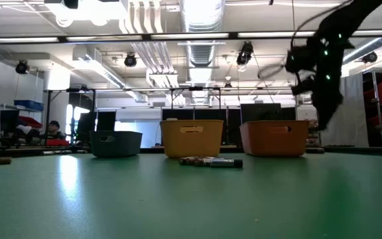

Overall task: Sort batteries
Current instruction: Put the black battery into the orange bin

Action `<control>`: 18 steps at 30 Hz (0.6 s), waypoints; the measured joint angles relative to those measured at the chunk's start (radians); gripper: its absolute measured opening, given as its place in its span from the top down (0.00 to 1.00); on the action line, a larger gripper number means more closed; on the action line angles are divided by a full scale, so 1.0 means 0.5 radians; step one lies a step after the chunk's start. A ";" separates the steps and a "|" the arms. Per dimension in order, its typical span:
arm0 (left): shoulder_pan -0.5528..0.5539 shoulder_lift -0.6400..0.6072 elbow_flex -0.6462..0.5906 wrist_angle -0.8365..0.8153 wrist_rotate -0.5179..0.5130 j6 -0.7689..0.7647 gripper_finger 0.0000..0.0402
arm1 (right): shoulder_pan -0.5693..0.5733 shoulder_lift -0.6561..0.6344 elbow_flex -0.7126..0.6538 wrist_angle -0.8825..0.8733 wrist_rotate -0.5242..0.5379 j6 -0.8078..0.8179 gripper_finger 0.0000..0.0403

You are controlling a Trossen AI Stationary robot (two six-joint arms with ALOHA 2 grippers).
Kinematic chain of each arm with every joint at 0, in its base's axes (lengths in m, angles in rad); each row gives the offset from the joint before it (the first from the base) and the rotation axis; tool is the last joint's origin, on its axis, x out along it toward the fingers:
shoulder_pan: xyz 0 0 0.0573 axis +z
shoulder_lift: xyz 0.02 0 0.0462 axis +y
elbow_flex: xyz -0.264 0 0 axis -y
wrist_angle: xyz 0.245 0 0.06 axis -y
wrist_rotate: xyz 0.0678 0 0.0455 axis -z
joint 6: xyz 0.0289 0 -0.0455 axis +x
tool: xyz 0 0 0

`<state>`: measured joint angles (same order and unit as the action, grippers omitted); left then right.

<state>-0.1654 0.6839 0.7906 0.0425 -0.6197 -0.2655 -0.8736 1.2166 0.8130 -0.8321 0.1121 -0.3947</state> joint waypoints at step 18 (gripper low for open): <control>-0.005 -0.075 0.000 0.001 0.126 0.036 0.52 | 0.263 0.836 0.754 -0.023 -0.528 0.039 0.90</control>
<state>-0.1680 0.6462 0.7906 0.0429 -0.5567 -0.2477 -0.7420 1.6346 1.1897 -0.8436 -0.1518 -0.3751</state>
